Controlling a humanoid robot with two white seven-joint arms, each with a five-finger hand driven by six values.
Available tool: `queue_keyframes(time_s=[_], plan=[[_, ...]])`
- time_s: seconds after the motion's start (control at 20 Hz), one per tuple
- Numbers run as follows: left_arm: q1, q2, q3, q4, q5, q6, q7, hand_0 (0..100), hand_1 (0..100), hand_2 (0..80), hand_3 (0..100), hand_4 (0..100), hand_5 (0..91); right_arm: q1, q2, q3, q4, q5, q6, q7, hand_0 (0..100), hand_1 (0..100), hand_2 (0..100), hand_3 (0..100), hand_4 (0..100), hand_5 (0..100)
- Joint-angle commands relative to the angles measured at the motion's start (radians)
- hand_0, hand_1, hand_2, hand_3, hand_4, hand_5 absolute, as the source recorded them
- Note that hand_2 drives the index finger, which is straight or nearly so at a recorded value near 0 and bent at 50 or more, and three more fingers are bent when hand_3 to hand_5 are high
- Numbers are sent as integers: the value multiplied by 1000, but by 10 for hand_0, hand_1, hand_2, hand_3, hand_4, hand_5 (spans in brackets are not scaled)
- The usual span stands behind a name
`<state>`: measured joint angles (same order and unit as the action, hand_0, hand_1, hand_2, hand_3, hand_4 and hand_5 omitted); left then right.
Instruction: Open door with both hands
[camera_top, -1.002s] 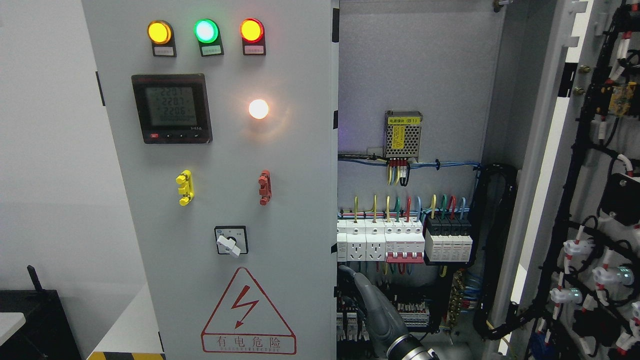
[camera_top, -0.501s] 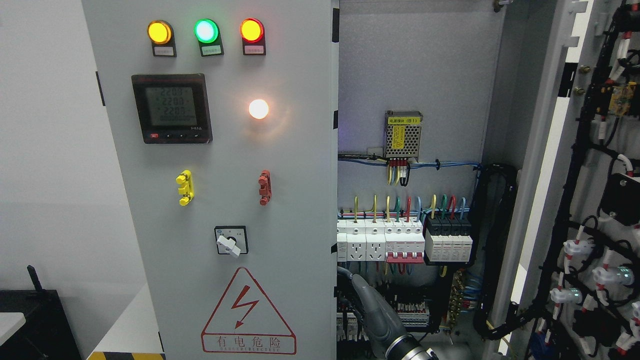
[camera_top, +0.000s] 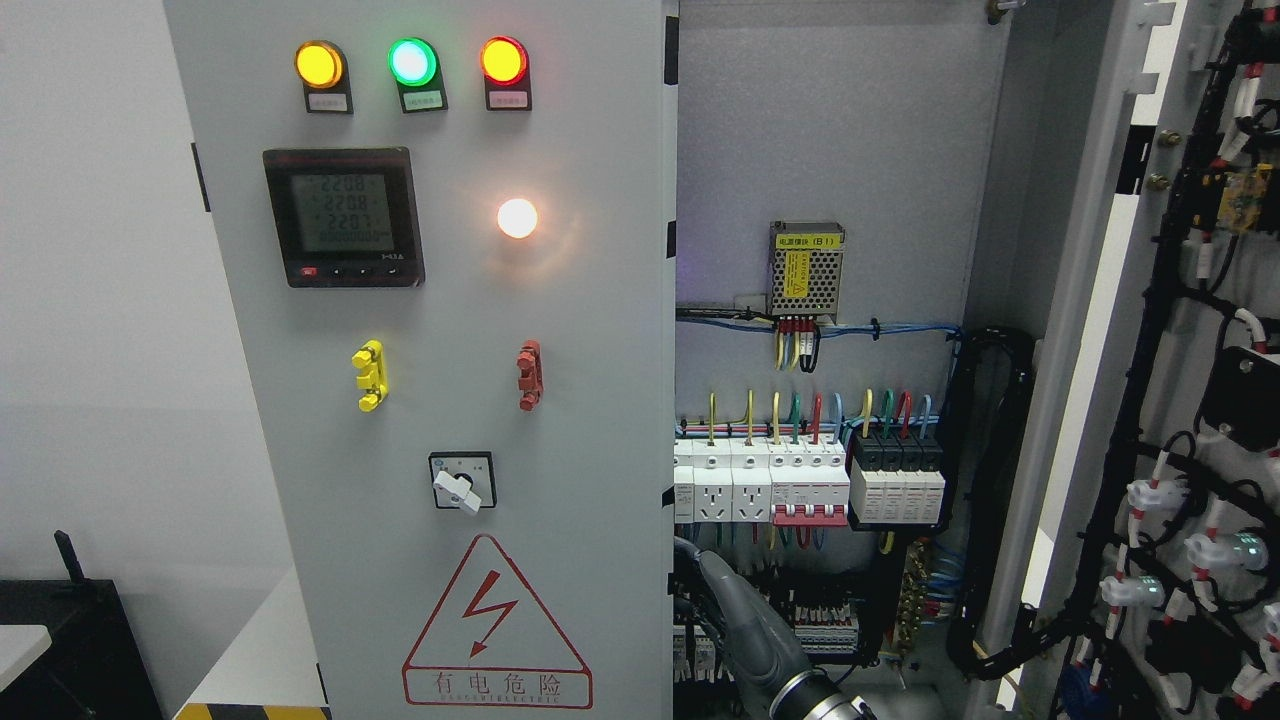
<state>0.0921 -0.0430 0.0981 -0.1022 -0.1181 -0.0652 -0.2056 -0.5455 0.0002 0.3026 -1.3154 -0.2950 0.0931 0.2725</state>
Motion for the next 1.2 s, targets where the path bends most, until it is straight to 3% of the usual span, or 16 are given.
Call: queue_keyframes(time_s=[0.0,1.15], plan=[[0,0,0,1,0,1,0,0,0,0,0,27,0,-1,29,-3,2,-19,0,4,228,0,0,0,0,0],[0,0,0,-1,0,1,0,0,0,0,0,27,0,-27,26,3,13,-62,14,34,228,0,0,0,0,0]])
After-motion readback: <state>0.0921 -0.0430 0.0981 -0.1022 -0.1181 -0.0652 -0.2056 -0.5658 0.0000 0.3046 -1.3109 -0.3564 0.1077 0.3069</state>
